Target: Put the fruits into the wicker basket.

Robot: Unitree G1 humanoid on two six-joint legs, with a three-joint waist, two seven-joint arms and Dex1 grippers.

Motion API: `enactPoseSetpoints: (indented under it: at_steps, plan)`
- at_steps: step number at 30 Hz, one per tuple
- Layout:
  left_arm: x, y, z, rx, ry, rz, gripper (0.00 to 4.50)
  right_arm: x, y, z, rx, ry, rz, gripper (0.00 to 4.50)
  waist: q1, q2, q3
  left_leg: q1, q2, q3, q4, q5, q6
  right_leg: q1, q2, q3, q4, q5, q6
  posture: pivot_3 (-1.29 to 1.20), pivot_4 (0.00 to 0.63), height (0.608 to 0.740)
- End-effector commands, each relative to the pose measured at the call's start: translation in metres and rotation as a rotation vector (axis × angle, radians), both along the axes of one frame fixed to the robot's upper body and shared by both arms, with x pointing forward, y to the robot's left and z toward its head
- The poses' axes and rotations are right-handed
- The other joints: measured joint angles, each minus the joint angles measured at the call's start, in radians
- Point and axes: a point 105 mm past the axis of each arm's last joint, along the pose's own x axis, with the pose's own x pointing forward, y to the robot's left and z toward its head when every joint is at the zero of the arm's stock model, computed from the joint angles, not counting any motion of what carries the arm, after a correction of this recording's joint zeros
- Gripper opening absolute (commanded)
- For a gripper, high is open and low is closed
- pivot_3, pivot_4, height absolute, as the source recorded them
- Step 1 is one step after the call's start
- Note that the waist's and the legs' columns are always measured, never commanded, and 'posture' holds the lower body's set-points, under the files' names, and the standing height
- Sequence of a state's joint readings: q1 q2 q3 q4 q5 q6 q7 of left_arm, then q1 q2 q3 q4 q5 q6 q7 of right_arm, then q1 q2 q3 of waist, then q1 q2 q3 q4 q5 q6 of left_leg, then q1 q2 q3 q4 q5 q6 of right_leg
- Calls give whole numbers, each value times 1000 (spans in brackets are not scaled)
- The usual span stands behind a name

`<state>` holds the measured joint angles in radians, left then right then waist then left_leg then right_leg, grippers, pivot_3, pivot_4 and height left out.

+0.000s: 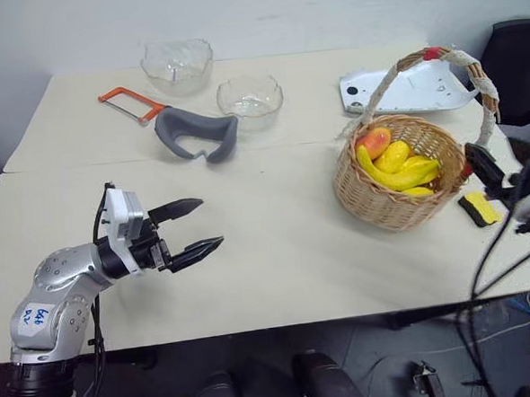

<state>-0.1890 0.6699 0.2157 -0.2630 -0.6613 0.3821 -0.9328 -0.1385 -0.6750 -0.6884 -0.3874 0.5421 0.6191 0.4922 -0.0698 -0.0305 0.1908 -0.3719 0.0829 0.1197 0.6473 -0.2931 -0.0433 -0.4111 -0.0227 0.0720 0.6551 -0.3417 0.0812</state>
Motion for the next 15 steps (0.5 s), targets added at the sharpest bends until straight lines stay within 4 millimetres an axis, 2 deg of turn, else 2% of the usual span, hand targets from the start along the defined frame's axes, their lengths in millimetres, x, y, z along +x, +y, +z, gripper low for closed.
enactPoseSetpoints:
  at_steps: [1, 4, 7, 9, 13, 15]
  plan:
    - [-6, 4, 0, 58, -52, 4, 4500, -30, 0, 5, -169, -6, 134, 4486, 5, 0, 0, 0, 0, 0, -1, 0, 1, 0, 1, 0, -1, 0, 0, 0, 150, 740]
    - [-7, 19, -5, 112, -60, 55, 4500, -52, -2, -20, -407, 130, 248, 4486, 9, 0, 0, 2, 0, 0, -1, -2, 2, 2, 5, 1, -2, 0, 1, 0, 150, 740]
    - [-14, 34, -19, 158, -26, 110, 4500, -67, 0, -32, -431, 190, 342, 4486, 4, -1, 0, 3, 1, 0, 0, -4, 7, 2, 9, 8, -3, 2, 4, 0, 150, 740]
    - [-21, 41, -33, 212, 1, 134, 4500, -74, 6, -50, -466, 246, 428, 4486, -4, -1, 0, 5, 1, 1, 0, -5, 8, 4, 10, 13, -3, 3, 6, 0, 150, 740]
    - [-31, 53, -64, 315, 25, 185, 4500, -71, 29, -91, -537, 288, 611, 4486, -14, -4, -2, 7, 1, 1, 0, -6, 9, 5, 10, 13, -4, 3, 5, 0, 150, 740]
    - [-34, 55, -72, 342, 21, 198, 4500, -68, 47, -107, -541, 282, 706, 4486, -13, -4, -2, 7, 1, 1, 0, -6, 9, 4, 10, 13, -4, 3, 5, 0, 150, 740]
